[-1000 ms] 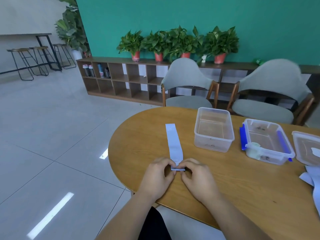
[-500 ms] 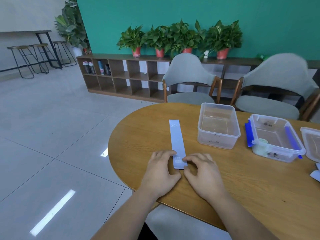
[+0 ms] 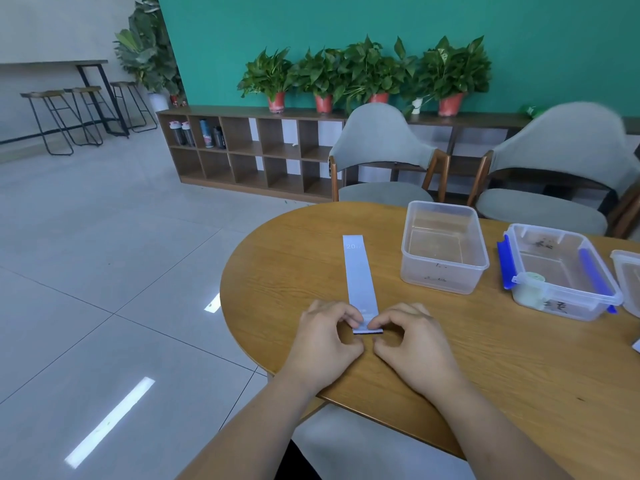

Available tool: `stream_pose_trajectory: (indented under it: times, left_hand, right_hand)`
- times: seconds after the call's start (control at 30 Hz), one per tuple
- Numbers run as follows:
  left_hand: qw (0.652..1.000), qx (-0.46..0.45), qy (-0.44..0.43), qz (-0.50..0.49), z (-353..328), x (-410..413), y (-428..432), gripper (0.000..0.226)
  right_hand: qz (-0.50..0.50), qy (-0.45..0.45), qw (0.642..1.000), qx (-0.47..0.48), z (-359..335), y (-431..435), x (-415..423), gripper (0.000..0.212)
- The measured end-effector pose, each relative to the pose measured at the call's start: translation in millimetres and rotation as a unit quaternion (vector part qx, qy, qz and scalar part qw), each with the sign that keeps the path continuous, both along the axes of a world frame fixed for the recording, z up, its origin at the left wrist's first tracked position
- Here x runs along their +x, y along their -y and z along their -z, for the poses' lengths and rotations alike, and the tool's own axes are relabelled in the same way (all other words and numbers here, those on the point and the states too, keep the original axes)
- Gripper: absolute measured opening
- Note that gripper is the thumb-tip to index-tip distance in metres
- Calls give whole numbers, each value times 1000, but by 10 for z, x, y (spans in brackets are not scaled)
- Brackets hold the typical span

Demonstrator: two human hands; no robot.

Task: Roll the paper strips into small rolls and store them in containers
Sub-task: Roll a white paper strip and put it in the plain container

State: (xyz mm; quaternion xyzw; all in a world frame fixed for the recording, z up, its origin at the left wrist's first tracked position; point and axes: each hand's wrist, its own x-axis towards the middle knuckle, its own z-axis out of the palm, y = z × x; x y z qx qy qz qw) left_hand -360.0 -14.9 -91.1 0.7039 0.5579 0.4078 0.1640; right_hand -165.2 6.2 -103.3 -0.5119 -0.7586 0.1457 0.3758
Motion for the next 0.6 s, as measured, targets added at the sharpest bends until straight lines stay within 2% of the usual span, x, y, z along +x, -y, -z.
stream_pose_trajectory:
  times: [0.33,0.6]
  left_hand:
    - [1000,-11,11,-21,15,5,-22,15]
    - [1000,-15,6,-21,23,7,-39,13]
  right_hand:
    - [10,-6,1000,5,-22,13,9,18]
    - [23,-23,999,-21,-57,29,-7,18]
